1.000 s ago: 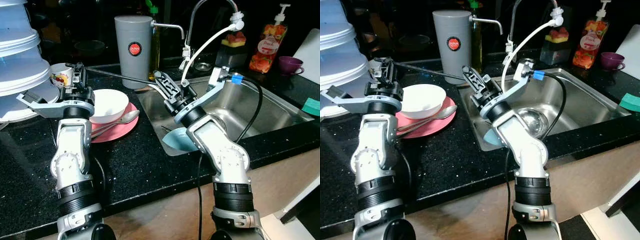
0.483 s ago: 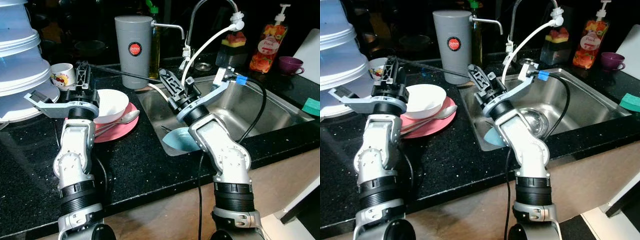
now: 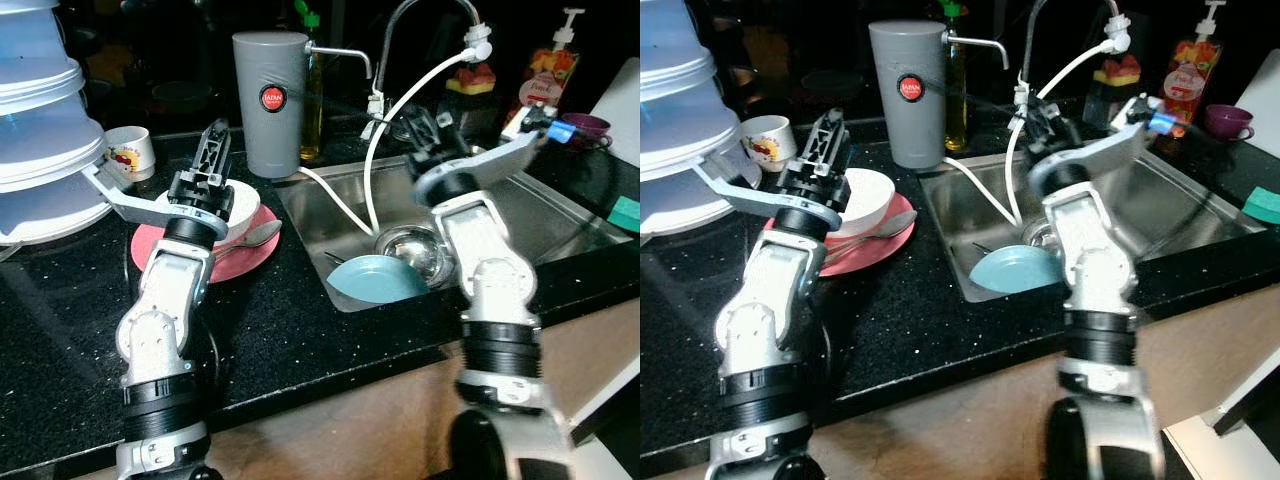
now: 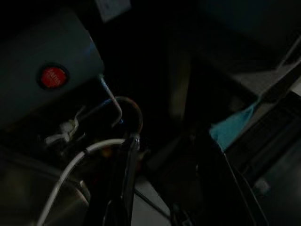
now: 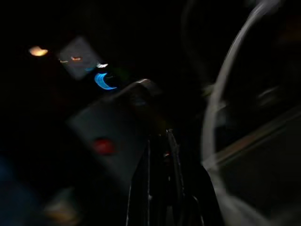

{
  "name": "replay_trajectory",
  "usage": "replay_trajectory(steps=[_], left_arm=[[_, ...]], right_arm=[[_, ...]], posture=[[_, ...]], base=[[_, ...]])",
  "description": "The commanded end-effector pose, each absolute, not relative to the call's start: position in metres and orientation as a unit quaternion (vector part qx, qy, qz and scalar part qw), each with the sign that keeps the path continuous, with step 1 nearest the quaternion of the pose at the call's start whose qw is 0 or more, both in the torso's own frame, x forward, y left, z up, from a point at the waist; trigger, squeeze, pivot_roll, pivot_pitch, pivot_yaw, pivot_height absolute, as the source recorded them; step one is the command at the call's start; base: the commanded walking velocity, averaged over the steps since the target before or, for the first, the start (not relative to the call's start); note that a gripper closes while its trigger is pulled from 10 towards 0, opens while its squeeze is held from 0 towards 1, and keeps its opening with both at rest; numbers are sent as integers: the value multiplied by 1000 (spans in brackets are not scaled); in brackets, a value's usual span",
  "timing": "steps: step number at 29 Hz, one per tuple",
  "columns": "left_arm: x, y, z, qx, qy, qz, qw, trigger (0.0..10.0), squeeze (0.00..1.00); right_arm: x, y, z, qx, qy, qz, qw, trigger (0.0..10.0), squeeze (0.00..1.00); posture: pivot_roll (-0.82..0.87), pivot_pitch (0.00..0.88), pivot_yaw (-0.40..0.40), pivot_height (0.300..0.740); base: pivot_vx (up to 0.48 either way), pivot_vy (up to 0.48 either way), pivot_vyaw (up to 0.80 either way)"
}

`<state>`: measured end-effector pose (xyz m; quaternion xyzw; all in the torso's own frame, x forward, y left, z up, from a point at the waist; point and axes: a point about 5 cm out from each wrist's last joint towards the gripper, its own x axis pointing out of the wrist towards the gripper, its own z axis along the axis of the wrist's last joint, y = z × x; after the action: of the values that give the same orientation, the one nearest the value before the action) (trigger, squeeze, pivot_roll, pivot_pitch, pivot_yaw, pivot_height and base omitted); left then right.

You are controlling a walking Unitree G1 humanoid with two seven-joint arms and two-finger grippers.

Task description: Kitchen organization

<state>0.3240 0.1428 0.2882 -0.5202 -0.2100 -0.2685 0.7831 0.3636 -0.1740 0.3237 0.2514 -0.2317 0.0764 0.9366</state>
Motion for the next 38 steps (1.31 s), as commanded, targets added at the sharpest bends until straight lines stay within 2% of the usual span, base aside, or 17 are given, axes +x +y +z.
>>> replay_trajectory(steps=[1, 7, 8, 9, 10, 12, 15, 23, 25, 27, 29, 30, 31, 32, 33, 34, 38], left_arm=[[324, 139, 290, -483, -206, -282, 803, 10000, 0], [334, 131, 294, -323, -172, -286, 886, 10000, 0], [334, 131, 294, -323, -172, -286, 886, 10000, 0], [339, 127, 287, -245, -149, -276, 917, 10000, 0], [339, 127, 287, -245, -149, -276, 917, 10000, 0], [347, 118, 268, -112, -94, -264, 953, 10000, 0], [346, 100, 249, 30, -64, -292, 954, 10000, 0], [347, 94, 246, 62, -66, -304, 948, 10000, 0], [349, 94, 244, 71, -64, -306, 947, 10000, 0], [349, 94, 243, 75, -62, -307, 947, 10000, 0], [349, 92, 239, 81, -57, -315, 944, 10000, 0], [349, 92, 239, 81, -57, -315, 944, 10000, 0], [349, 90, 238, 83, -55, -323, 941, 10000, 0], [347, 85, 238, 85, -56, -342, 934, 10000, 0], [347, 85, 238, 85, -56, -342, 934, 10000, 0], [345, 81, 239, 84, -60, -361, 927, 10000, 0], [340, 72, 245, 67, -69, -402, 911, 10000, 0]], right_arm=[[365, -164, 322, 180, -220, 83, 955, 353, 0], [368, -164, 330, 47, -194, 114, 973, 627, 0], [368, -164, 330, 47, -194, 114, 973, 627, 0], [370, -163, 328, 9, -181, 119, 976, 392, 0], [370, -163, 328, 9, -181, 119, 976, 392, 0], [375, -160, 314, -69, -143, 120, 980, 0, 0], [379, -155, 297, -134, -103, 118, 978, 353, 0], [378, -152, 288, -147, -68, 145, 976, 314, 0], [378, -153, 284, -163, -56, 154, 973, 1373, 0], [378, -152, 283, -170, -51, 158, 971, 1412, 0], [378, -149, 278, -179, -43, 163, 969, 3176, 0], [378, -149, 278, -179, -43, 163, 969, 3176, 0], [378, -148, 275, -183, -39, 165, 968, 4431, 0], [379, -146, 271, -188, -31, 165, 968, 8392, 0], [379, -146, 271, -188, -31, 165, 968, 8392, 0], [379, -145, 267, -191, -24, 164, 968, 10000, 0], [380, -146, 260, -198, -8, 161, 967, 10000, 0]], posture=[[-45, 18, 46, 740], [-49, 26, 50, 740], [-49, 26, 50, 740], [-49, 26, 50, 740], [-49, 26, 50, 740], [-47, 32, 49, 740], [-40, 38, 51, 740], [-49, 40, 56, 740], [-48, 40, 52, 740], [-49, 40, 52, 740], [-49, 41, 51, 740], [-49, 41, 51, 740], [-47, 39, 50, 740], [-46, 38, 49, 740], [-46, 38, 49, 740], [-45, 38, 49, 740], [-46, 37, 50, 740]], base=[[0, 0, 0], [0, 0, 0], [0, 0, 0], [0, 0, 0], [0, 0, 0], [0, 0, 0], [0, 0, 0], [0, 0, 0], [0, 0, 0], [0, 0, 0], [0, 0, 0], [0, 0, 0], [0, 0, 0], [0, 0, 0], [0, 0, 0], [0, 0, 0], [0, 0, 0]])
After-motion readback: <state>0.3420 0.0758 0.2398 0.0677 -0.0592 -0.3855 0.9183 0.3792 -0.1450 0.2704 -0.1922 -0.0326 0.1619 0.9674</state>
